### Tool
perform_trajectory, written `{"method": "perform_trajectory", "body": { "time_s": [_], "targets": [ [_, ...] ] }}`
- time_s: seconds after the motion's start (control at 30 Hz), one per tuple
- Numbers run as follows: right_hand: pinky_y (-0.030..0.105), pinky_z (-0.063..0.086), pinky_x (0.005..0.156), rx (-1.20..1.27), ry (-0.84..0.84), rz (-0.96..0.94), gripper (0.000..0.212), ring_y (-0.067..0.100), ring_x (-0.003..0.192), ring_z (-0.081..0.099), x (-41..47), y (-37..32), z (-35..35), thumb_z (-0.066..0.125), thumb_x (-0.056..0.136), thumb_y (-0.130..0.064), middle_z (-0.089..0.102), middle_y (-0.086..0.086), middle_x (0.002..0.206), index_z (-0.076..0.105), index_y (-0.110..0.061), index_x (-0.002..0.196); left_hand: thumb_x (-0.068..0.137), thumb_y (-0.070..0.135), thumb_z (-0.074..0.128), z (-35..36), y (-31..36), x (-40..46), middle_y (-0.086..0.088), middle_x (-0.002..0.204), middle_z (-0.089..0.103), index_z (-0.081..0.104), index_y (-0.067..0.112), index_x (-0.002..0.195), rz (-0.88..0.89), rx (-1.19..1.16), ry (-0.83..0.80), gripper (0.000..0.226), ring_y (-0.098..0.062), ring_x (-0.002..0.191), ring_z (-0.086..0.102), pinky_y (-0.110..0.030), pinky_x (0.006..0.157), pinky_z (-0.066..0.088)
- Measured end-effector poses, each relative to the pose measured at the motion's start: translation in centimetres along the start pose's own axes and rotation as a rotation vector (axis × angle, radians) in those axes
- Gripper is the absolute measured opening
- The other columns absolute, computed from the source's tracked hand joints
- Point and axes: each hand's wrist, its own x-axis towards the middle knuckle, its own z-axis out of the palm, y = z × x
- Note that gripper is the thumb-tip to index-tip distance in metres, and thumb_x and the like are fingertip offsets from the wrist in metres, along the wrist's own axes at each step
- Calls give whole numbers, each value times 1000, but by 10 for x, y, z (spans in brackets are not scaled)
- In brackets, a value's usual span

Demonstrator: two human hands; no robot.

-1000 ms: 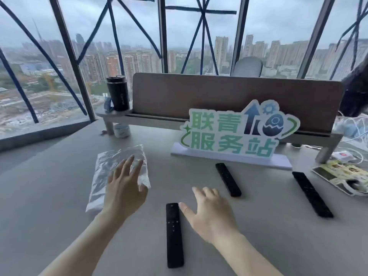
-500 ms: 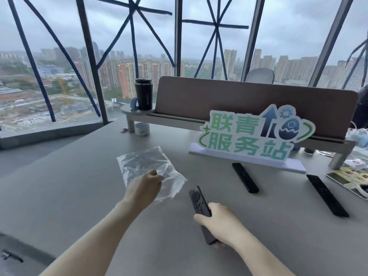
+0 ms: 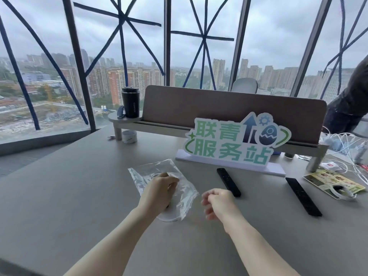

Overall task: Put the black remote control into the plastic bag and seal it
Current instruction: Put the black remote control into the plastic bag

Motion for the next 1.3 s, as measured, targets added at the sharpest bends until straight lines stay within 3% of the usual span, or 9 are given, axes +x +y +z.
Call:
{"method": "perform_trajectory", "body": {
  "time_s": [0.2,0.3,0.47,0.57,0.63,0.73,0.97,1.13,1.3],
  "targets": [
    [35,47,70,-594,423,-51,30,33,88,64,68,19,-56,48,92,-35,63,10,104,60,-13,107,88,24,57,19,11,-1,8,86,62,72,31,98,39,-40,21,19,-18,70,61,-34,65,52],
    [41,48,81,-723,464,22,49,34,102,60,100,30,-57,47,92,-48,56,15,118,61,-7,115,88,25,57,25,15,3,9,81,59,71,31,102,55,-56,36,20,-14,66,58,-32,63,51],
    [35,48,77,-862,328,34,38,32,104,64,118,30,-57,52,90,-40,66,10,112,57,-11,113,88,24,58,30,15,13,7,81,64,72,29,99,56,-81,89,18,-12,63,55,-28,62,46],
    [27,41,52,-473,172,31,28,27,63,66,104,23,-74,50,90,-35,67,8,69,59,-9,94,88,20,58,32,15,15,2,85,73,73,25,96,26,-119,103,17,-16,72,64,-31,68,50],
    [21,25,38,-61,29,40,22,15,33,40,74,17,-92,49,94,-30,52,4,52,55,-10,88,88,18,58,32,23,20,3,83,74,74,23,92,20,-155,125,17,-14,74,64,-32,71,51],
    [23,9,38,246,-181,27,28,10,31,16,19,9,-124,47,95,-24,31,1,45,47,-12,70,89,19,57,32,47,36,3,83,74,74,21,94,38,-204,138,18,-13,74,62,-28,70,47],
    [25,9,42,-33,-272,70,30,13,44,13,-24,-3,-121,56,93,-30,24,-2,52,44,-19,67,90,28,55,39,99,50,4,98,76,72,22,105,132,-189,70,23,-11,84,67,-15,67,44],
    [22,22,40,7,-214,30,18,10,40,30,-4,4,-79,55,97,-25,65,5,66,65,-10,97,88,27,57,42,96,34,5,91,77,73,26,102,94,-216,83,21,-11,77,69,-31,72,56],
    [21,27,41,-24,128,-13,20,13,41,39,11,28,-104,53,89,-10,72,5,68,72,-11,83,86,26,56,50,94,30,7,86,77,75,26,90,40,-174,77,20,-10,73,66,-26,68,51]
  ]
}}
